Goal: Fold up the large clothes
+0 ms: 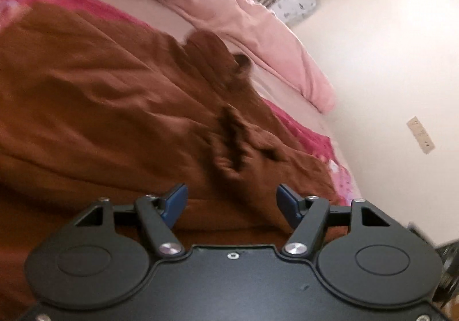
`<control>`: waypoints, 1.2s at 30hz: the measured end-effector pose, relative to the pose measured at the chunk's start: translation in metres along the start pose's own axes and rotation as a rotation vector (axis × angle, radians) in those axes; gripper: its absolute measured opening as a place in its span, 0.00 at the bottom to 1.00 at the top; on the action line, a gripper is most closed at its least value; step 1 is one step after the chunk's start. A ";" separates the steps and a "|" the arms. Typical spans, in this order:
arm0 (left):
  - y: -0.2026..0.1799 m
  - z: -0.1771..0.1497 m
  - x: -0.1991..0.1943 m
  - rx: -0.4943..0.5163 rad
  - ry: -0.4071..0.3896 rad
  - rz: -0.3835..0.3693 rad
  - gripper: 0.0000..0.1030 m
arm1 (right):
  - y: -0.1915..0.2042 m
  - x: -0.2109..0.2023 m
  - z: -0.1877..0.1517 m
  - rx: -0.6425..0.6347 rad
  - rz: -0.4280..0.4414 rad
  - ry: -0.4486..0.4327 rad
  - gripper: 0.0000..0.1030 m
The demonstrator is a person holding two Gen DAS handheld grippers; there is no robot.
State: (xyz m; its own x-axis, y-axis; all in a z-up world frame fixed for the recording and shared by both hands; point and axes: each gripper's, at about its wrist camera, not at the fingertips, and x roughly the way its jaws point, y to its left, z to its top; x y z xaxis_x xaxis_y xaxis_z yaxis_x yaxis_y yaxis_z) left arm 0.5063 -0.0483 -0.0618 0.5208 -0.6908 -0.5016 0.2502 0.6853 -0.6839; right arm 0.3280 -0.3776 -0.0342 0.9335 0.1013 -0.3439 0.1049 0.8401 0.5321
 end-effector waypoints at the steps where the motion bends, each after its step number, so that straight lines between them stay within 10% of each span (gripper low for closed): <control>1: -0.004 0.000 0.011 -0.014 0.010 -0.008 0.63 | -0.019 -0.010 0.001 0.057 -0.002 0.014 0.61; 4: -0.014 -0.001 0.035 -0.033 0.009 0.016 0.61 | -0.059 -0.022 -0.008 0.178 -0.032 0.039 0.61; 6: -0.021 0.000 0.045 -0.016 -0.002 0.022 0.42 | -0.078 -0.021 -0.016 0.248 -0.050 0.064 0.61; 7: -0.024 0.001 0.050 -0.008 0.002 0.020 0.16 | -0.089 -0.021 -0.018 0.283 -0.050 0.073 0.61; 12: -0.037 0.008 0.041 0.028 -0.022 -0.022 0.12 | -0.120 -0.010 -0.022 0.423 -0.071 0.043 0.41; 15: -0.042 0.009 0.016 0.080 -0.078 -0.044 0.12 | -0.124 -0.013 -0.012 0.447 -0.057 -0.016 0.12; 20: -0.018 -0.001 0.018 0.077 -0.036 0.043 0.12 | -0.123 -0.026 -0.006 0.407 -0.028 -0.034 0.10; 25: 0.003 -0.012 0.041 0.075 0.016 0.092 0.23 | -0.137 -0.013 -0.022 0.406 -0.176 0.050 0.18; 28: -0.005 -0.004 0.023 0.095 0.008 0.103 0.57 | -0.138 -0.026 -0.023 0.436 -0.155 0.041 0.28; 36: -0.059 0.014 -0.022 0.312 -0.154 0.114 0.58 | -0.084 -0.064 0.015 0.163 -0.237 -0.087 0.50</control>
State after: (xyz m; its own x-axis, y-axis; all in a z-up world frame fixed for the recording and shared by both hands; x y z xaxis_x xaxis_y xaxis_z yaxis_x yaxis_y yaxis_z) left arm 0.4910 -0.0708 -0.0030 0.6706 -0.5794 -0.4633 0.4081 0.8096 -0.4219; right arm 0.2642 -0.4625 -0.0456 0.9016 -0.1394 -0.4095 0.3704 0.7378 0.5643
